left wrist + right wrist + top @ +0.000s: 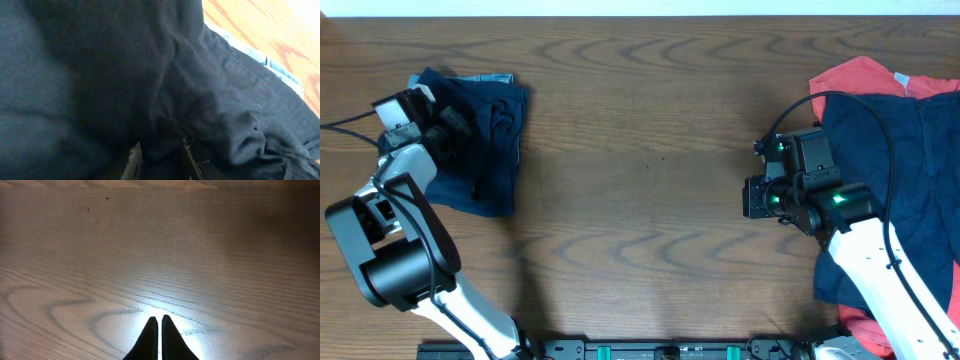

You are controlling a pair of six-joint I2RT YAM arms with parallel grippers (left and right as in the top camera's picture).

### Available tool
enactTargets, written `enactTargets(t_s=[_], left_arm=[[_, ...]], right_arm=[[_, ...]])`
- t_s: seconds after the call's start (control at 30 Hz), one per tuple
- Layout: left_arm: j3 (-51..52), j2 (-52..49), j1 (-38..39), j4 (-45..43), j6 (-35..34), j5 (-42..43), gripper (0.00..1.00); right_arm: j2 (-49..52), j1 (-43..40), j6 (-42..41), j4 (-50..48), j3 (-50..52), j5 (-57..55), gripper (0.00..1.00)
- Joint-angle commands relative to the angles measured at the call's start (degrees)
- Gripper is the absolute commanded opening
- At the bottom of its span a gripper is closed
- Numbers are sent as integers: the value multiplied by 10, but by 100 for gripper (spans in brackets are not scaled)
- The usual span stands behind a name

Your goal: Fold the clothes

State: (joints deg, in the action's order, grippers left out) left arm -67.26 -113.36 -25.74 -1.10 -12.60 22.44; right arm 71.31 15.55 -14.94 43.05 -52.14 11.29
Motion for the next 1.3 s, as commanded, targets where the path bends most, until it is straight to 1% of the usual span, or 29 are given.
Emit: enactTargets(t_s=[0.0,0.03,0.1,0.2,0.3,0.4,0.47,0.53,0.6,0.63,0.67,0.7,0.77,0.83,0.87,0.9,0.93,0.97,1.1,1.27], left_arm=[[-12,18,-2,44,34,15,36],[-17,32,-2,62,42,19,40],[-33,74,0,117,80,43,45],[-59,151,12,215,134,57,51],[-78,243,40,308,201,56,52],[-82,336,87,384,256,55,54],[-82,402,129,435,274,50,56],[-82,461,170,474,273,37,59],[-82,514,208,507,270,18,64],[-82,537,224,521,261,4,67],[-82,563,241,536,245,-20,76],[-82,582,252,549,233,-40,81],[-82,620,266,579,215,-70,85],[-82,652,268,611,215,-76,89],[-82,663,268,623,215,-76,95],[-82,671,268,633,215,-76,98],[-82,678,268,643,215,-76,98],[-82,683,268,651,215,-76,98],[-82,685,268,680,215,-75,98],[-82,685,268,680,215,-75,98]], right_arm=[[-5,-1,-9,0,-6,-6,1],[-5,-1,-9,0,-7,-6,1],[-7,-1,-9,0,-7,-6,1],[-21,-1,-9,0,-11,-6,2],[-46,-1,-9,-1,-25,-8,3],[-85,0,-9,-1,-47,-8,4],[-120,6,-9,1,-64,-8,4],[-158,12,-9,0,-76,-9,4],[-196,15,-9,1,-83,-10,4],[-215,16,-9,2,-85,-10,8],[-237,16,-9,5,-85,-10,12],[-255,16,-9,11,-85,-10,17],[-292,16,0,28,-85,-10,27],[-321,16,23,46,-85,-10,42],[-331,16,37,54,-85,-10,50],[-339,16,47,61,-85,-10,60],[-346,16,55,67,-85,-10,77],[-352,16,59,73,-85,-10,99],[-359,16,58,84,-85,-10,99],[-358,16,58,119,-84,-7,99]])
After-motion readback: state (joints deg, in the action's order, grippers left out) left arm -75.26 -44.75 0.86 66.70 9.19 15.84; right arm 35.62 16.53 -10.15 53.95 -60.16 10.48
